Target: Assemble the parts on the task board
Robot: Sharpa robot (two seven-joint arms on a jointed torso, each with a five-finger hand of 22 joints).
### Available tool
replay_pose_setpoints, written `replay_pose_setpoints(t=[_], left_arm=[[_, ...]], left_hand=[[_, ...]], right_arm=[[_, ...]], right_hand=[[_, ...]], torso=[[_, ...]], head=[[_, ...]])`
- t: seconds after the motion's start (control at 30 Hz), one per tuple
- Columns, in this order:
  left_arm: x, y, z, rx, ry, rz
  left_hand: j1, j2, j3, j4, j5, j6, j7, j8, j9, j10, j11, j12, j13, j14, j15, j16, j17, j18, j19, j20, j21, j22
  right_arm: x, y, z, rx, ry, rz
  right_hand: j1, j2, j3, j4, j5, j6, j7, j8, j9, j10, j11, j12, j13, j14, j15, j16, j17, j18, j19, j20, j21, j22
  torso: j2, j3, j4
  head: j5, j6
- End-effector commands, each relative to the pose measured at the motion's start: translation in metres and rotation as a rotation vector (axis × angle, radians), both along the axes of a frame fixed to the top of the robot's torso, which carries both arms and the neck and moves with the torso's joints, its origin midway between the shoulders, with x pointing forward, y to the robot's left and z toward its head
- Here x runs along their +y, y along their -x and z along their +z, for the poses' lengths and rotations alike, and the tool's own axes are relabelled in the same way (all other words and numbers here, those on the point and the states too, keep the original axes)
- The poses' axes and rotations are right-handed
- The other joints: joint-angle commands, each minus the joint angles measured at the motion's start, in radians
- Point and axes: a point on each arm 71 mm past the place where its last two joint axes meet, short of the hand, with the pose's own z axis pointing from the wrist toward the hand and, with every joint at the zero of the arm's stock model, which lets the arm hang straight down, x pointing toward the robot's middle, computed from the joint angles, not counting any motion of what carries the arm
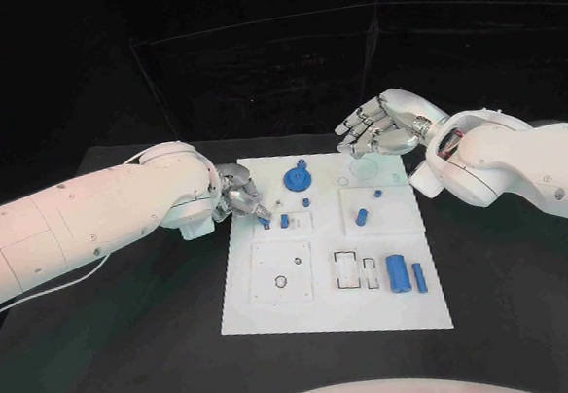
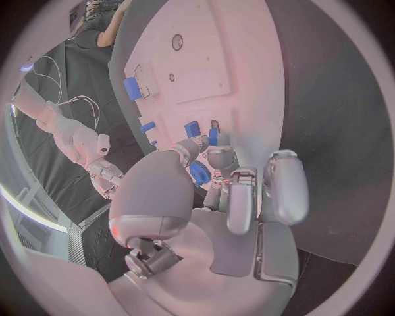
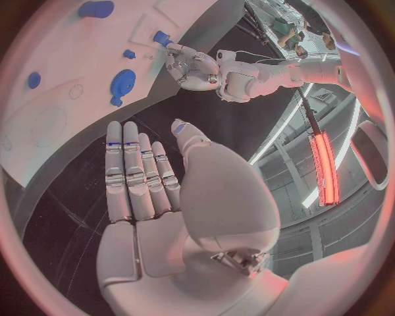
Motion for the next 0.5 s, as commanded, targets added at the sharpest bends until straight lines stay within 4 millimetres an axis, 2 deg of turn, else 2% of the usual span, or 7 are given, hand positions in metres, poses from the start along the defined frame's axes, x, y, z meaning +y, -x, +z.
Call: replay_pose_setpoints(t=[0.03,0.5], left_arm=[[-0.0013,0.0023,-0.0023,0.016,-0.026,-0.029],[-0.0017,0.0048,-0.0034,0.023,-0.047,-0.049]], left_hand=[[0.001,0.009,0.129,-0.126,0.005,0.002,-0.006,0.007,0.002,0.006,0.000,0.003,-0.001,0.102,-0.001,0.006,0.263,0.010,0.004,0.000,-0.003,-0.001],[0.000,0.006,0.131,-0.128,0.005,0.003,-0.007,0.009,0.002,0.006,-0.001,0.000,-0.004,0.102,-0.001,0.006,0.263,0.011,0.003,0.000,-0.005,-0.003]], right_arm=[[0.0003,-0.0003,0.0019,-0.007,-0.006,-0.002],[0.0005,-0.0004,0.0018,-0.006,-0.005,0.000]], right_hand=[[-0.007,0.006,-0.001,-0.007,0.007,-0.006,0.017,0.005,0.000,-0.006,0.000,0.005,-0.001,-0.001,0.006,-0.005,-0.001,0.009,0.005,0.002,-0.005,-0.001],[-0.007,0.006,-0.001,-0.007,0.007,-0.006,0.017,0.005,0.000,-0.006,0.000,0.005,-0.001,-0.001,0.006,-0.005,-0.001,0.009,0.005,0.002,-0.005,-0.001]], torso=[[0.000,0.0000,0.0004],[0.000,0.0001,0.0012]], head=[[0.000,0.000],[0.002,-0.005]])
